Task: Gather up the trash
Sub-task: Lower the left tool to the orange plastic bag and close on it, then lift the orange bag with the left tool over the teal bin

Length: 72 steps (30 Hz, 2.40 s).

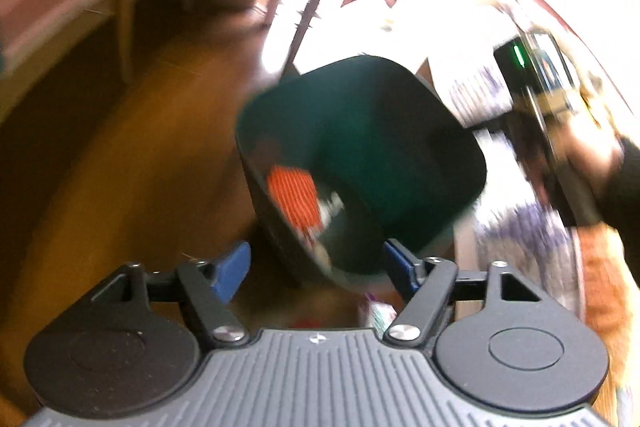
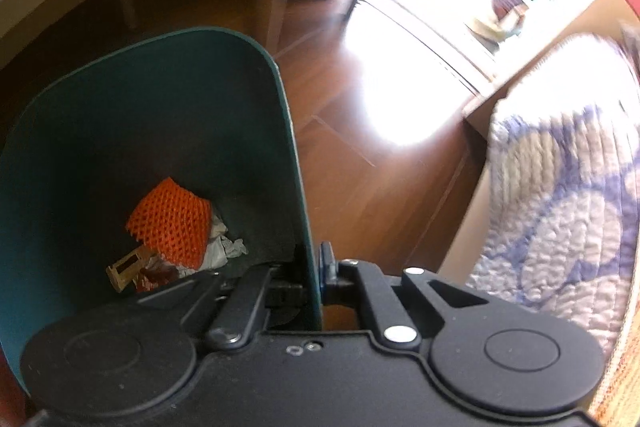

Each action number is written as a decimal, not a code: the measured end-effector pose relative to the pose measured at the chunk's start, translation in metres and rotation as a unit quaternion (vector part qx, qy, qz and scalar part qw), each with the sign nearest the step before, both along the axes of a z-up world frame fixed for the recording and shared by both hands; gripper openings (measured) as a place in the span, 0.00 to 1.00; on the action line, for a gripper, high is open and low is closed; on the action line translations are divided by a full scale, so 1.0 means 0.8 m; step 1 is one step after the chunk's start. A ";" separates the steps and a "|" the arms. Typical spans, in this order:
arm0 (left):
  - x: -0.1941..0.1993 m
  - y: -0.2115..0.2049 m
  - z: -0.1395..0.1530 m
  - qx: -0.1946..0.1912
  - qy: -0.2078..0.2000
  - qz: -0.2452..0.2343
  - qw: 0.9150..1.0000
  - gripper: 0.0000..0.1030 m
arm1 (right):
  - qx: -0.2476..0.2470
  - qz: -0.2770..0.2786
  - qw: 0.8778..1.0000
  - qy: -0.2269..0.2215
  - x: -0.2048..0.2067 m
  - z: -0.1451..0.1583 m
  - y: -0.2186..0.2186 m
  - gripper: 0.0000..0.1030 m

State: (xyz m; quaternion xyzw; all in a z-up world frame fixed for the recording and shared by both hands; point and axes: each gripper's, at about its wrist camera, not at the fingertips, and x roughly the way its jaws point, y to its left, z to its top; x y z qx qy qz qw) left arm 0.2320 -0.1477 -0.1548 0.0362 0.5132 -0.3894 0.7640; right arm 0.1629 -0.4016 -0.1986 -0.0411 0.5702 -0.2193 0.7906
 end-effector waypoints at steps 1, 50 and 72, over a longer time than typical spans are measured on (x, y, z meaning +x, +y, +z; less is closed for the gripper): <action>-0.005 -0.005 -0.009 0.004 0.008 -0.015 1.000 0.81 | 0.006 -0.018 1.000 -0.008 -0.002 0.001 -0.013 0.04; -0.005 -0.071 -0.226 0.220 0.168 0.082 0.957 0.57 | 0.071 0.002 0.992 -0.100 -0.061 -0.014 -0.061 0.02; 0.055 -0.026 0.114 -0.014 -0.017 0.184 0.983 0.57 | -0.062 0.108 0.991 -0.052 -0.054 0.019 0.123 0.03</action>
